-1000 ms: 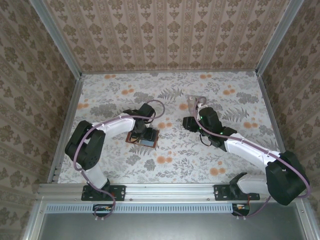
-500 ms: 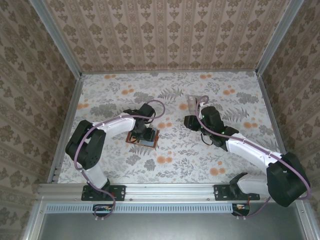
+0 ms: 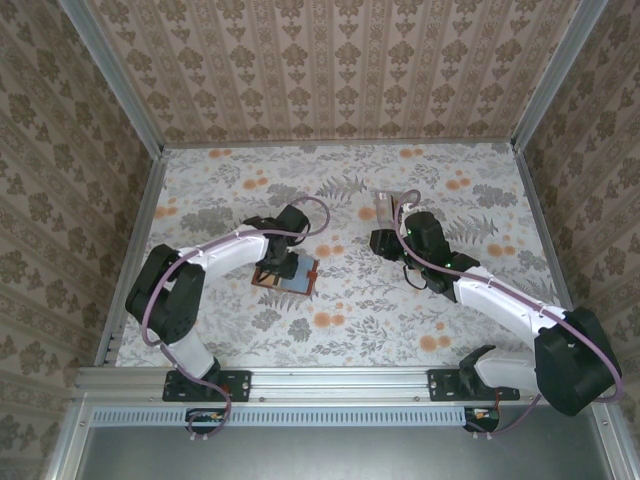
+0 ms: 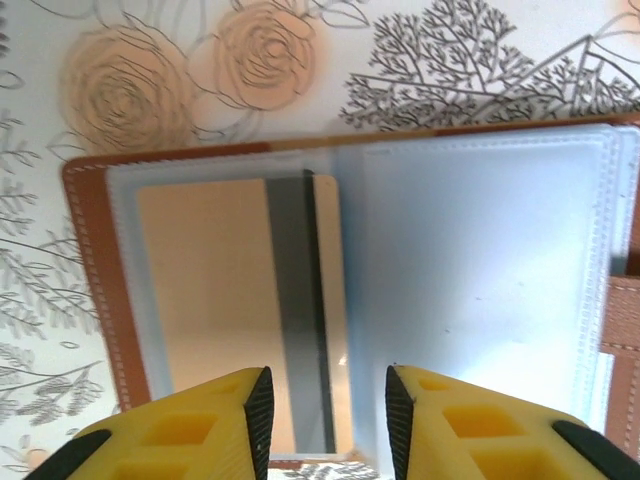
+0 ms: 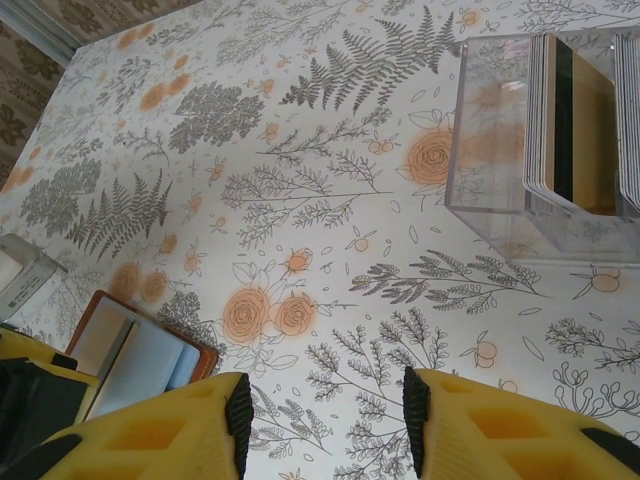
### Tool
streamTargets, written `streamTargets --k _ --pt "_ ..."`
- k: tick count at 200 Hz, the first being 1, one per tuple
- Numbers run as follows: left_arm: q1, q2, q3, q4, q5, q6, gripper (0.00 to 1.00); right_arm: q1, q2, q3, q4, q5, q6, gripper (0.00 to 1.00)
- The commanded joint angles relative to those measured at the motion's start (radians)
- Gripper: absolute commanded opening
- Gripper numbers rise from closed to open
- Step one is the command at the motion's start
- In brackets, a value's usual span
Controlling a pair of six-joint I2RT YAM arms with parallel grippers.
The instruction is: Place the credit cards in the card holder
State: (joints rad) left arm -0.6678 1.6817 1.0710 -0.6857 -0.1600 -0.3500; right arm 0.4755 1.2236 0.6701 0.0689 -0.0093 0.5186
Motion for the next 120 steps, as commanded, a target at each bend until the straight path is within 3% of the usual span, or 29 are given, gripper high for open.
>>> streamTargets --k 1,18,36,52,120 --pt "-0.001 -0.020 0.023 -0.046 -0.065 0.033 0.35 -0.006 -0.002 0.002 0.003 -0.045 -0.001 0.47" --pt "0.012 -0.026 0.018 -0.031 -0.014 0.025 0.35 -0.005 0.041 0.019 0.015 -0.120 0.044 0.47" --pt "0.016 -0.064 -0.005 0.035 0.139 0.022 0.51 -0.003 0.078 0.023 0.042 -0.167 0.080 0.46" --pt "0.005 -0.090 -0.021 0.088 0.221 0.012 0.58 -0.003 0.088 0.019 0.054 -0.158 0.086 0.46" --pt "-0.033 -0.002 0.008 0.027 0.097 0.026 0.60 -0.005 0.107 0.042 0.038 -0.149 0.068 0.47"
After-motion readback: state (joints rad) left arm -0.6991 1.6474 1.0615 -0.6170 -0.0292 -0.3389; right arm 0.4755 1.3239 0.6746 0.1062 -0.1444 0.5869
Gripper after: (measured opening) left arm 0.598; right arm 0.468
